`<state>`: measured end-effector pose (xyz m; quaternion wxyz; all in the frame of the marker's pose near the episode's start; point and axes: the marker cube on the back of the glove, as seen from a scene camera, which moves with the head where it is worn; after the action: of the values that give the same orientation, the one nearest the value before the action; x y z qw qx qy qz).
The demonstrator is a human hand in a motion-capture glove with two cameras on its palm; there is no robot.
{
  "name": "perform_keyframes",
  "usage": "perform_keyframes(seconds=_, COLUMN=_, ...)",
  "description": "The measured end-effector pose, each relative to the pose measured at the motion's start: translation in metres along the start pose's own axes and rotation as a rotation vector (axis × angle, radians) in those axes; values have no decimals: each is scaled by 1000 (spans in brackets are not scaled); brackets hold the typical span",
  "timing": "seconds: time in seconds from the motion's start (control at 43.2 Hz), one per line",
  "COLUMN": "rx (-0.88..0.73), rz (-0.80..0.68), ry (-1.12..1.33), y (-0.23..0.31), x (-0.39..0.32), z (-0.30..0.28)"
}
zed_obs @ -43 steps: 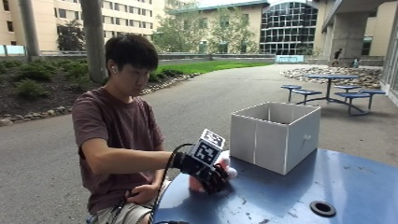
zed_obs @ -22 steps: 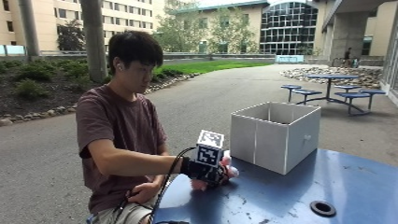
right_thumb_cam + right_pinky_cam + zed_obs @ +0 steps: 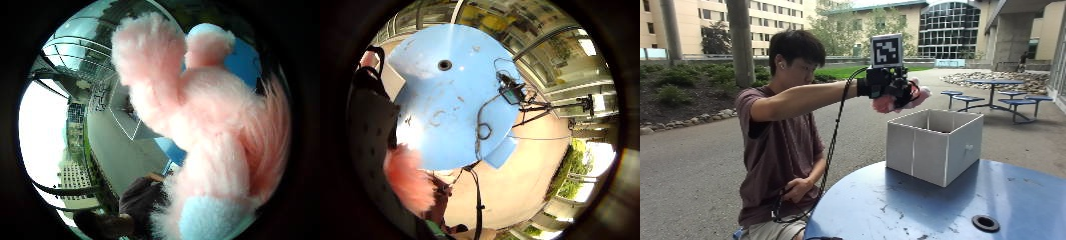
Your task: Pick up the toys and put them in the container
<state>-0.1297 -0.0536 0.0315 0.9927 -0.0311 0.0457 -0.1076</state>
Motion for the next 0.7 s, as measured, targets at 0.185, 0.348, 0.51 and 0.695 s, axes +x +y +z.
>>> perform_keyframes(seconds=0.185, rx=58, rz=34, ry=58, y=-44, x=-65, z=-59)
perform_keyframes(seconds=0.348, rx=76, rz=-80, ry=84, y=-84, x=-138, z=-71)
perform_keyframes(seconds=0.51, rx=67, rz=-183, ry=94, y=-125, x=-226, z=-58)
perform_keyframes(seconds=0.695, rx=46, rz=-281, ry=44, y=-147, x=-300, z=-37)
